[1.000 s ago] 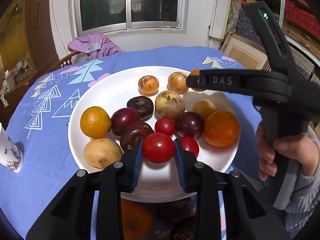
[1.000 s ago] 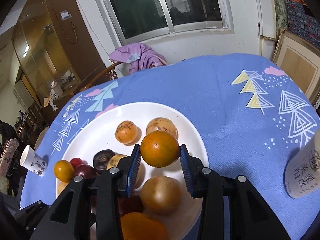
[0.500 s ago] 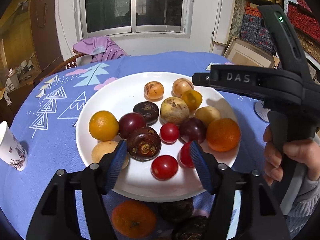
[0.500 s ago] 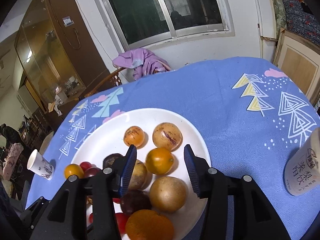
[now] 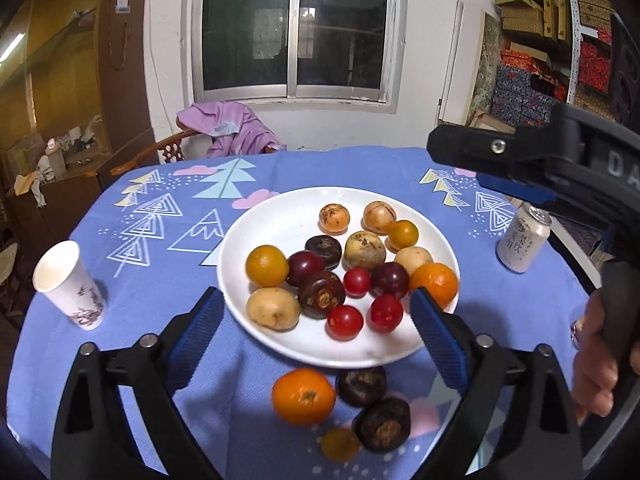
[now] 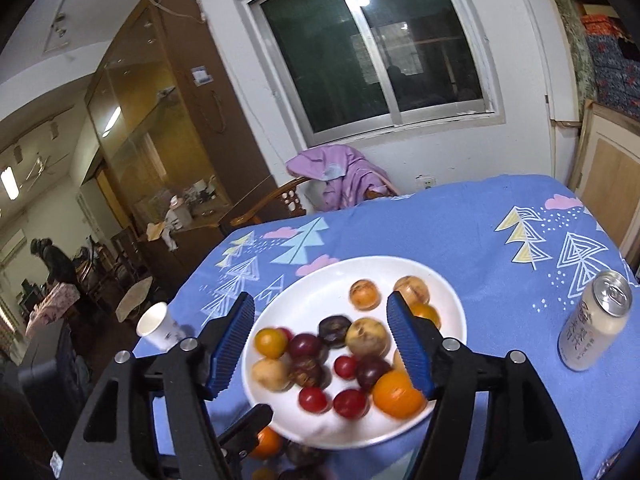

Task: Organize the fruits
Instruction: 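Move both open tools back to the remaining fruit pile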

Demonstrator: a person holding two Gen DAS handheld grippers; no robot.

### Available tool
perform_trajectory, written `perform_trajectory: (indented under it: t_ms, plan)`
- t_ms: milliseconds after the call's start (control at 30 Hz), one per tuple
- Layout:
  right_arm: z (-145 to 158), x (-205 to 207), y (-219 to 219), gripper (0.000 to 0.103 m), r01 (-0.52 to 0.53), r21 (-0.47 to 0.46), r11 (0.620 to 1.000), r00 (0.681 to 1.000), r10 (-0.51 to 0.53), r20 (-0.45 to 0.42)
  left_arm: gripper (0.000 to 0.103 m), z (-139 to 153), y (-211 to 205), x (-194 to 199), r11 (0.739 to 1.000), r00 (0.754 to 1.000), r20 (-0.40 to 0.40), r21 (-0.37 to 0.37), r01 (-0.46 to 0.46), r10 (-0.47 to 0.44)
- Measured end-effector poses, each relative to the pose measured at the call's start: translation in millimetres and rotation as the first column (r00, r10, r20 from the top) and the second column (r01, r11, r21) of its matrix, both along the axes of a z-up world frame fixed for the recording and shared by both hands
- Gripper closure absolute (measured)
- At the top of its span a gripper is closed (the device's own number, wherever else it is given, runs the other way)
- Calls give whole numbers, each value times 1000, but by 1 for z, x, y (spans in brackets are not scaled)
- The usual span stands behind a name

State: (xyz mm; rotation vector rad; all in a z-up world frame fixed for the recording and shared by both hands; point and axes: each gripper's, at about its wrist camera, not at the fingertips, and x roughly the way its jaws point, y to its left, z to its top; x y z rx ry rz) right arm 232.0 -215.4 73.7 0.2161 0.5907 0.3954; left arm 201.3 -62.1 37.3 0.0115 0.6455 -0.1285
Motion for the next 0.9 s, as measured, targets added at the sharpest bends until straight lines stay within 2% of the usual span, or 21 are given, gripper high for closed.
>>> perform_trajectory:
  t_ms: [133, 333, 433, 567, 733, 900]
  plan:
    - [7, -36, 0, 23, 16, -21, 1000, 1000, -16, 22, 5, -1, 15, -33, 999, 999, 25, 29, -42, 42]
    - [-17, -84, -19, 8, 74, 18, 997, 997, -74, -4, 4, -28, 48, -56, 995, 994, -46, -4, -95, 95]
    - [-40, -94, -34, 7, 114, 47, 992, 992, -112, -55, 4, -44, 52, -55, 995, 990, -105, -25, -96, 93]
    - [-61, -92, -49, 7, 152, 50, 987, 983, -145, -117, 4, -51, 40, -58, 998, 993, -96, 9, -65, 66]
    - [-73, -82, -61, 7, 173, 114, 978, 971, -150, -186, 4, -61, 22, -57, 998, 994, -106, 56, -19, 25]
    - [-73, -83, -56, 7, 165, 100, 981, 973, -145, -182, 5, -74, 14, -52, 995, 990, -141, 99, -4, 18]
